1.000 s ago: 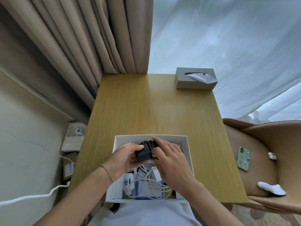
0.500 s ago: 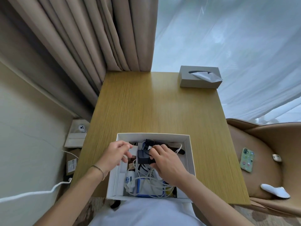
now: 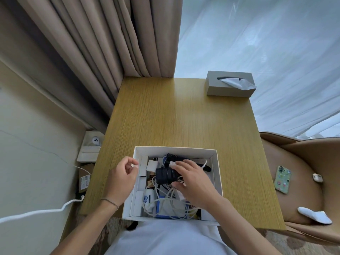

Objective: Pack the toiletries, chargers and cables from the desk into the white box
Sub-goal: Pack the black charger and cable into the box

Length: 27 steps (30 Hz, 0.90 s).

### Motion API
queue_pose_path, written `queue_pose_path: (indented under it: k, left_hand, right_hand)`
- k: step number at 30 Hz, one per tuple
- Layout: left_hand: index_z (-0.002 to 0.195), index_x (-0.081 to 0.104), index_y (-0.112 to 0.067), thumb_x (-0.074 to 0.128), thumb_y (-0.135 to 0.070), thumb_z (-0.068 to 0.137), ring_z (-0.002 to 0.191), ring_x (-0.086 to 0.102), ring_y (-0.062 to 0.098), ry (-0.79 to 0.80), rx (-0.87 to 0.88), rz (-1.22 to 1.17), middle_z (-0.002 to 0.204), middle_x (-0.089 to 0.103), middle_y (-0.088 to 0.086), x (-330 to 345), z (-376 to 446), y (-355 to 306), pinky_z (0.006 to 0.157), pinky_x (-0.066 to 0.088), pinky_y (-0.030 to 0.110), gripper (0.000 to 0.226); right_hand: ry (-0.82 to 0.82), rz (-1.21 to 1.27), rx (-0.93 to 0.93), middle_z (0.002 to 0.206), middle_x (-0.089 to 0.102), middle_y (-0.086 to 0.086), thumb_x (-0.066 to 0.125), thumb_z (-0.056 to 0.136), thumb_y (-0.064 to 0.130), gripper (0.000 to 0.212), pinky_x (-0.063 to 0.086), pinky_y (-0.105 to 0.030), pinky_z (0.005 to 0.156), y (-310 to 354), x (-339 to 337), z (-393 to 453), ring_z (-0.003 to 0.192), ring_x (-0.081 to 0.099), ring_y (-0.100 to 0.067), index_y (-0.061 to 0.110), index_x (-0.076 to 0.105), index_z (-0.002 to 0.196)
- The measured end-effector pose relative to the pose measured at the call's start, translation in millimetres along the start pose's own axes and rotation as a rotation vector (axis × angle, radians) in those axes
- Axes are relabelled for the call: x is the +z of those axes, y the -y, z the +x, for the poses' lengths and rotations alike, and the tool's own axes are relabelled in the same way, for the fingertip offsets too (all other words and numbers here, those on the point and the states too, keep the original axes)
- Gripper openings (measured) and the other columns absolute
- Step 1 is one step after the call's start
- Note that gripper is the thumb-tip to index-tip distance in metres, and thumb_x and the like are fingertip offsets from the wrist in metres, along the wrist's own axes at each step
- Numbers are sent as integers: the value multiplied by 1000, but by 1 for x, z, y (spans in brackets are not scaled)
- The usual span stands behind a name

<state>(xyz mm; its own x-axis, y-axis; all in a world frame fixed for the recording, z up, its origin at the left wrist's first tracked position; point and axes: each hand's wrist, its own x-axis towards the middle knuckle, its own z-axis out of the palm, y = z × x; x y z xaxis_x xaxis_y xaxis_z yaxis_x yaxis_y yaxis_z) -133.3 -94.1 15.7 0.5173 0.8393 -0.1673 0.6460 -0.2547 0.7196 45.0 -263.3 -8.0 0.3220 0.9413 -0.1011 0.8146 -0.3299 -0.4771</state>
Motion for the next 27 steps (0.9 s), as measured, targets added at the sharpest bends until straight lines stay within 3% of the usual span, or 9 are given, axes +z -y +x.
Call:
queue_pose_path:
  k: [2,4,6,8,11,14,17,27]
  left_hand:
    - [86,58,-30,62,-15,92,59,56,23,-40,-3,36,70,61,6,-3,-3,6,50,42,30,18]
    - [85,55,-30,63,-20,92,60,57,23,-58,-22,80,69,61,6,-4,-6,13,50,42,29,15]
    - [82,52,-30,63,-30,92,56,54,17,-48,-43,137,66,59,2,-5,-9,22,47,40,27,15]
    - [72,50,-27,59,-42,93,48,49,12,-8,-38,240,57,54,-6,-5,-10,34,44,34,24,27]
    - [55,37,-21,55,-50,93,40,30,11,84,-23,374,44,32,-8,3,-11,50,44,25,23,52]
    - [53,31,-20,57,-48,93,44,27,14,113,-58,403,48,27,-5,15,-8,59,48,23,26,55]
    - [54,31,-20,56,-34,98,44,27,14,129,-86,461,49,27,-6,20,-1,59,47,23,25,53]
    - [53,27,-22,54,-30,97,44,23,13,107,-63,575,49,24,-6,0,-20,32,47,19,26,53]
  right_hand:
    - [-111,99,70,138,61,13,59,98,38,38,37,-29,111,-3,-17,-12,132,48,-11,28,60,135]
    - [-228,137,180,103,71,17,59,98,33,13,47,-20,84,-11,-32,-26,97,62,-3,30,70,105]
    - [-323,127,319,66,62,14,62,96,31,22,41,-22,54,-25,-37,-39,61,55,-2,26,61,75]
    - [-339,94,460,50,48,10,65,94,36,37,33,-26,45,-37,-36,-51,45,41,-7,19,52,64]
    - [-268,-22,591,46,35,9,67,91,46,53,21,-24,43,-48,-31,-65,42,28,-10,19,38,56]
    - [-126,-94,665,47,33,7,62,91,54,57,21,-23,44,-54,-22,-68,43,27,-13,20,34,54]
    - [-37,-84,707,49,38,6,54,96,48,53,26,-24,45,-58,-16,-63,43,31,-15,19,38,56]
    - [-124,-28,705,54,51,0,50,97,34,47,29,-23,45,-65,-16,-58,45,41,-17,15,43,55]
